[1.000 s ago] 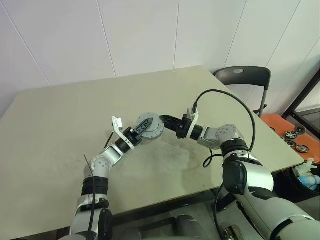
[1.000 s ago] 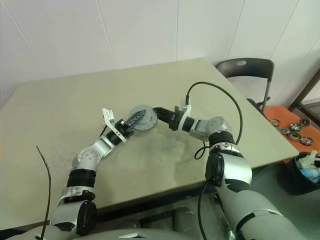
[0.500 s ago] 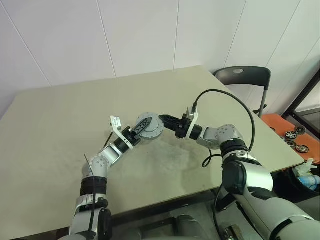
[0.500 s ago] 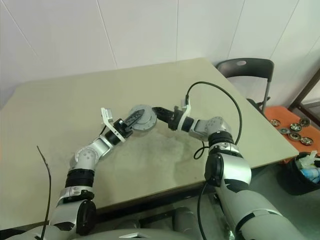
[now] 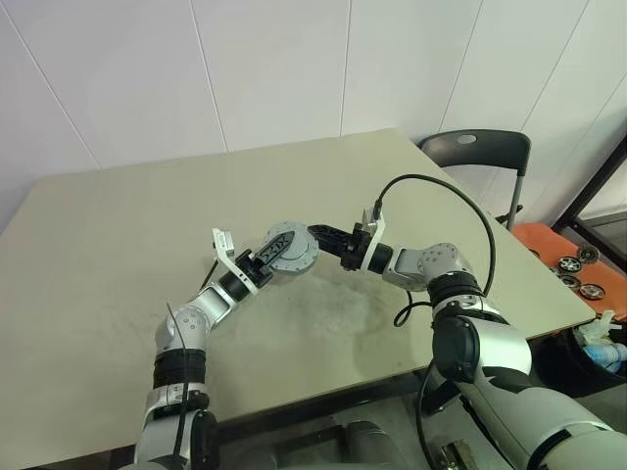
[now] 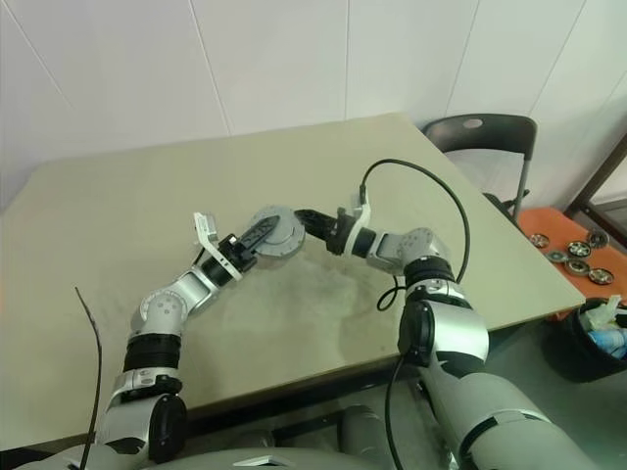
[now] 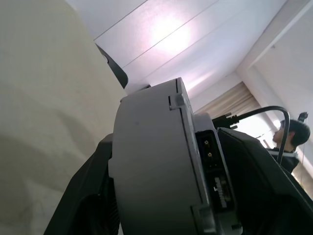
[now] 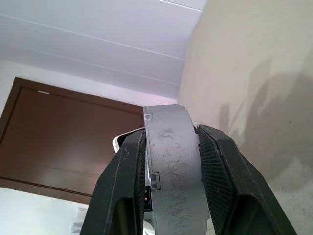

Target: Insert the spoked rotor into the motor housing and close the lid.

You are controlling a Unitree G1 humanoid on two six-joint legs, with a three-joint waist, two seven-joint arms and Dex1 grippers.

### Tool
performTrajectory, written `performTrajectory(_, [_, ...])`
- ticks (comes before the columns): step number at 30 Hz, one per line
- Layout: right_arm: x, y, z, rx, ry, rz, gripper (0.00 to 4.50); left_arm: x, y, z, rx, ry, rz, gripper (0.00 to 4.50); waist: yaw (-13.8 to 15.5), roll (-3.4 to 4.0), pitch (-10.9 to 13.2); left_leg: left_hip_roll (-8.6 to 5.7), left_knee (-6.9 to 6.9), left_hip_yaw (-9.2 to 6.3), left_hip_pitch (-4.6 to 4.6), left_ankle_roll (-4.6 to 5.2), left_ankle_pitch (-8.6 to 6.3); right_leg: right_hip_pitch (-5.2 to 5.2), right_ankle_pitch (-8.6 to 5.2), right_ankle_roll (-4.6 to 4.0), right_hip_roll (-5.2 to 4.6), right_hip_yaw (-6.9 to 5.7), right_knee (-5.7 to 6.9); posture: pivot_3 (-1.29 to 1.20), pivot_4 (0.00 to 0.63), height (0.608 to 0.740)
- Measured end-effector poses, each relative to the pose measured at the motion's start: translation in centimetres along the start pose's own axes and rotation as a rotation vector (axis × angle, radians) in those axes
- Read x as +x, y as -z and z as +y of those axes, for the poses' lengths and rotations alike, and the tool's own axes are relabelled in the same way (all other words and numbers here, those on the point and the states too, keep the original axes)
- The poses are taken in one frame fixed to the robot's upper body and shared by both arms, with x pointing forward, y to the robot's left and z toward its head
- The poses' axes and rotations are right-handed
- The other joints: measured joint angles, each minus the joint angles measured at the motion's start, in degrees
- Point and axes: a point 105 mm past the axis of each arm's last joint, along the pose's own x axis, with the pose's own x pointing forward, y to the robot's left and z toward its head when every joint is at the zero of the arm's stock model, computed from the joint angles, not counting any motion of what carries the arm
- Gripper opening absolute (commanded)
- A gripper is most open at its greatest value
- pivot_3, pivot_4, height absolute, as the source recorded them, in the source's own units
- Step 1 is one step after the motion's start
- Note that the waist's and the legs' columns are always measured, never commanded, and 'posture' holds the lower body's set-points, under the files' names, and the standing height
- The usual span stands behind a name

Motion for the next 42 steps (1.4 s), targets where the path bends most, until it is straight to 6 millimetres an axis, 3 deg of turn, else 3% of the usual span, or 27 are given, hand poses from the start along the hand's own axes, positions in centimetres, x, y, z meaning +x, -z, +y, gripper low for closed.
performTrajectory(11, [0.3, 0.0, 0.3, 0.011, -0.019, -0.010, 1.28, -0.8, 0.3, -0.8, -0.207, -0.020, 0.034, 2.51, 0.0, -0.01, 0.0, 0.01, 0.01, -0.01, 0.01, 0.00, 0.00, 0.00, 0.00, 0.01, 0.00, 0.00, 0.01, 0.00, 0.000, 0.740])
performTrajectory(21, [0.6, -0.1, 0.2, -0.046, -0.008, -0.023, 1.28, -1.0, 0.5, -0.9, -0.227, -0.029, 0.058, 2.51, 0.0, -0.01, 0.0, 0.00, 0.00, -0.01, 0.02, -0.06, 0.03, 0.00, 0.01, 0.01, 0.00, 0.00, 0.01, 0.00, 0.000, 0.740])
performTrajectory(29, [0.6, -0.3, -0.4, -0.106, 0.049, -0.031, 3.92, -0.7, 1.0, -1.4, -0.227, -0.010, 0.087, 2.51, 0.0, -0.02, 0.0, -0.03, -0.01, -0.01, 0.01, -0.11, 0.06, 0.00, 0.01, 0.01, -0.02, 0.02, 0.00, 0.00, 0.000, 0.740])
performTrajectory(42, [0.5, -0.2, -0.6, -0.088, 0.062, -0.026, 3.92, -0.7, 0.8, -1.4, -0.213, -0.009, 0.076, 2.51, 0.0, -0.02, 0.0, -0.03, -0.01, 0.00, 0.03, -0.12, 0.07, 0.00, 0.02, -0.01, 0.00, 0.03, 0.00, 0.00, 0.000, 0.740])
